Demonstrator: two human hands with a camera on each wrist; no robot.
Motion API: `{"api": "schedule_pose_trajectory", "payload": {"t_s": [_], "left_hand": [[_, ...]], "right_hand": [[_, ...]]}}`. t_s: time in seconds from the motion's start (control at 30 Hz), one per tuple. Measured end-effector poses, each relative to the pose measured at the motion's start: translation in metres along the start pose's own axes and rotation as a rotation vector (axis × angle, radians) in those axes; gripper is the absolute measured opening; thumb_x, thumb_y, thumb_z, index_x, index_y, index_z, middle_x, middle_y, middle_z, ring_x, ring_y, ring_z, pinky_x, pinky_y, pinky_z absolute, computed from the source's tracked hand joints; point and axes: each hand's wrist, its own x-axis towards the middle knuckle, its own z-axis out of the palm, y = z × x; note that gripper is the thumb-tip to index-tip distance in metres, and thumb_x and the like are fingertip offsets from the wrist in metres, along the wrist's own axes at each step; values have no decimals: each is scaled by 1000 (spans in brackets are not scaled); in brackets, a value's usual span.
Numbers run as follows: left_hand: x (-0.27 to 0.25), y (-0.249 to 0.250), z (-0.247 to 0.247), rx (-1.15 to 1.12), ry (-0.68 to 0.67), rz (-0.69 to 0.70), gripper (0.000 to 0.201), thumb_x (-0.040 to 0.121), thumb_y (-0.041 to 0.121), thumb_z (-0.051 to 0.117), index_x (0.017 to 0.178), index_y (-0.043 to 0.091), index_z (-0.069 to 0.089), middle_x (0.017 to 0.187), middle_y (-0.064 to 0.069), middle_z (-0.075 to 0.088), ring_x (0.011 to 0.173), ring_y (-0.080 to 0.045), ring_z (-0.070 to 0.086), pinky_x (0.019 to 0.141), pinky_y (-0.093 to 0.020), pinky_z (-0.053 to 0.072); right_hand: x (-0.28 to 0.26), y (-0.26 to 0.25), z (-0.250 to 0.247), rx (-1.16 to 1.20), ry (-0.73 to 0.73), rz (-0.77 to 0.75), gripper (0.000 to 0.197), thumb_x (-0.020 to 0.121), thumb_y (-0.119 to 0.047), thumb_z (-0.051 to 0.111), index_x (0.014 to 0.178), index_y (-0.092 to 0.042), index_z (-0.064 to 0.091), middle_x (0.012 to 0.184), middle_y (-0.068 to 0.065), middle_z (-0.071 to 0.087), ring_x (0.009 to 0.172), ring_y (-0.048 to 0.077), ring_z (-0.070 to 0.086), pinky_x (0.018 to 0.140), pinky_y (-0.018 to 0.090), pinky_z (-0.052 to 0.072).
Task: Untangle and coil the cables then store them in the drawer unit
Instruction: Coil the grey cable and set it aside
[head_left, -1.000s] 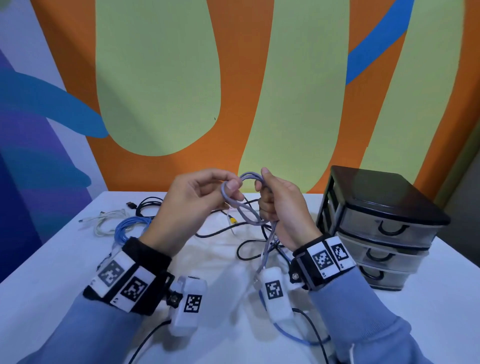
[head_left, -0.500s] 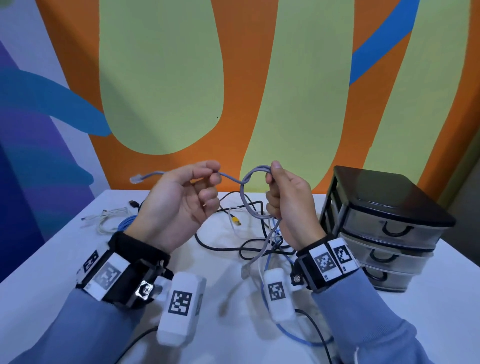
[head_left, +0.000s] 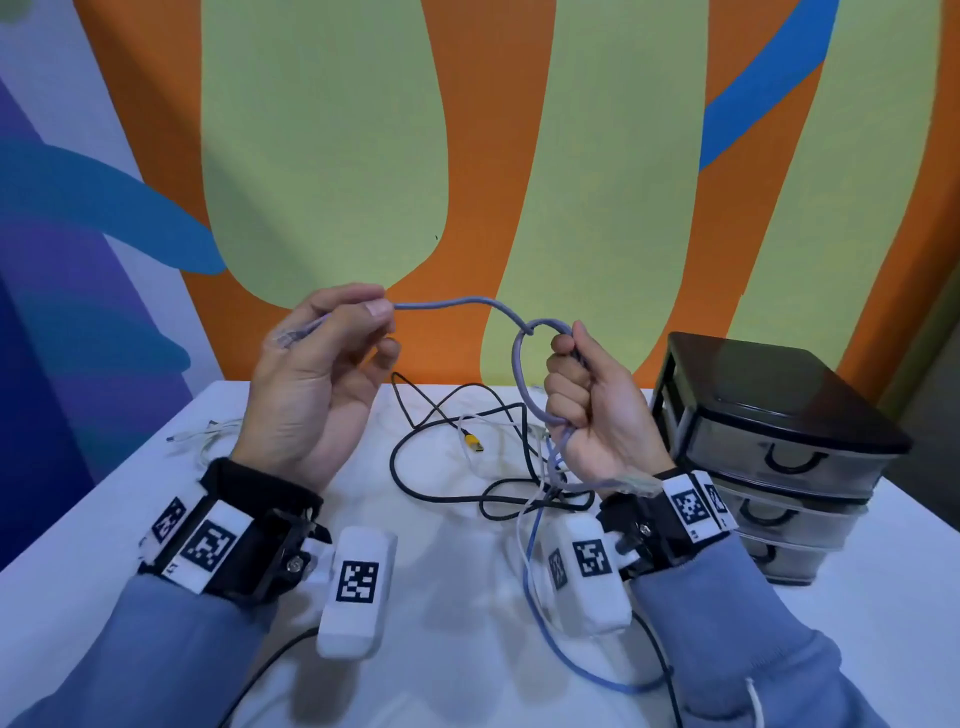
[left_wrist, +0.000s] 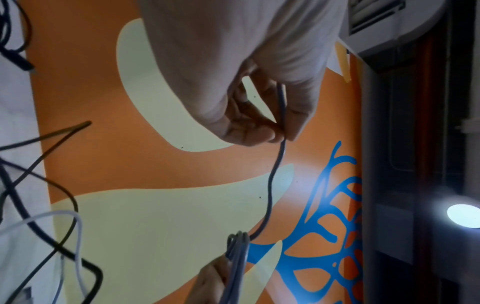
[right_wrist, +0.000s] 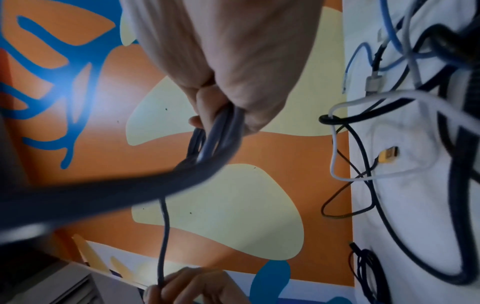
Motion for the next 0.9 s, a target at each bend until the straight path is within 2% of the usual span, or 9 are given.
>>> {"api": "schedule_pose_trajectory", "payload": {"t_s": [0.2, 0.3, 0.37, 0.47, 0.53, 0.6, 0.7, 0.77, 0.9], "left_hand": [[4, 2, -12, 765, -17, 456, 13, 82, 4, 88, 94, 6, 83, 85, -2, 82, 85, -16, 77, 86, -27, 60], [6, -7, -21, 1242, -68, 538, 20, 87, 15, 87, 104, 24, 86, 87, 13, 78, 89, -10, 71, 88, -29, 57], [7, -13, -23, 1420, -115, 476, 19, 88, 18, 86, 105, 27, 86, 89, 15, 76, 93, -12, 69, 89, -39, 57], [3, -22, -15, 1276, -95, 333, 10, 88, 15, 85, 93, 24, 84, 81, 14, 79, 81, -3, 74, 84, -35, 62], [-2, -26, -5, 1076, -96, 159, 10, 85, 9, 85, 89, 17, 82, 78, 3, 80, 79, -13, 78, 83, -36, 64], [-10, -30, 6, 830, -136, -22, 12, 85, -1, 84, 93, 6, 78, 84, -12, 81, 84, -29, 79, 88, -43, 65], [-18, -31, 15, 568, -155, -195, 17, 89, -8, 76, 105, -5, 69, 96, -21, 81, 93, -34, 80, 91, -44, 65], [-20, -28, 20, 458, -164, -249, 22, 93, -8, 71, 113, -6, 63, 101, -24, 80, 96, -34, 80, 89, -40, 65], [-21, -22, 26, 305, -166, -303, 37, 101, -11, 54, 135, 3, 51, 106, -32, 77, 96, -42, 78, 90, -45, 65]], "right_hand": [[5, -3, -10, -17, 83, -127, 38, 111, -35, 43, 80, -15, 52, 51, -9, 23, 34, 3, 20, 29, 17, 19], [3, 2, -6, -75, 78, -167, 37, 111, -35, 44, 81, -15, 52, 54, -9, 20, 37, 3, 18, 32, 17, 17], [2, 7, -1, -112, 63, -190, 37, 111, -35, 45, 81, -15, 53, 56, -9, 19, 38, 3, 17, 32, 18, 17], [-1, 22, 9, -138, 39, -216, 36, 111, -34, 45, 82, -15, 52, 57, -8, 19, 40, 3, 17, 34, 17, 18], [-4, 33, 14, -217, 36, -246, 36, 111, -34, 46, 81, -14, 51, 60, -5, 23, 43, 5, 20, 37, 18, 21], [-5, 42, 16, -435, 69, -337, 40, 111, -35, 46, 78, -11, 48, 63, 0, 31, 48, 12, 30, 43, 23, 30], [-5, 48, 12, -920, 130, -610, 49, 111, -38, 45, 77, -4, 51, 73, 4, 48, 66, 20, 48, 61, 39, 47], [-4, 45, 8, -1105, 170, -712, 50, 110, -42, 44, 79, -5, 54, 75, 3, 53, 70, 17, 49, 67, 40, 44], [-4, 37, 5, -1112, 166, -689, 50, 111, -41, 46, 72, -9, 44, 63, 3, 34, 60, 21, 34, 57, 38, 31]]}}
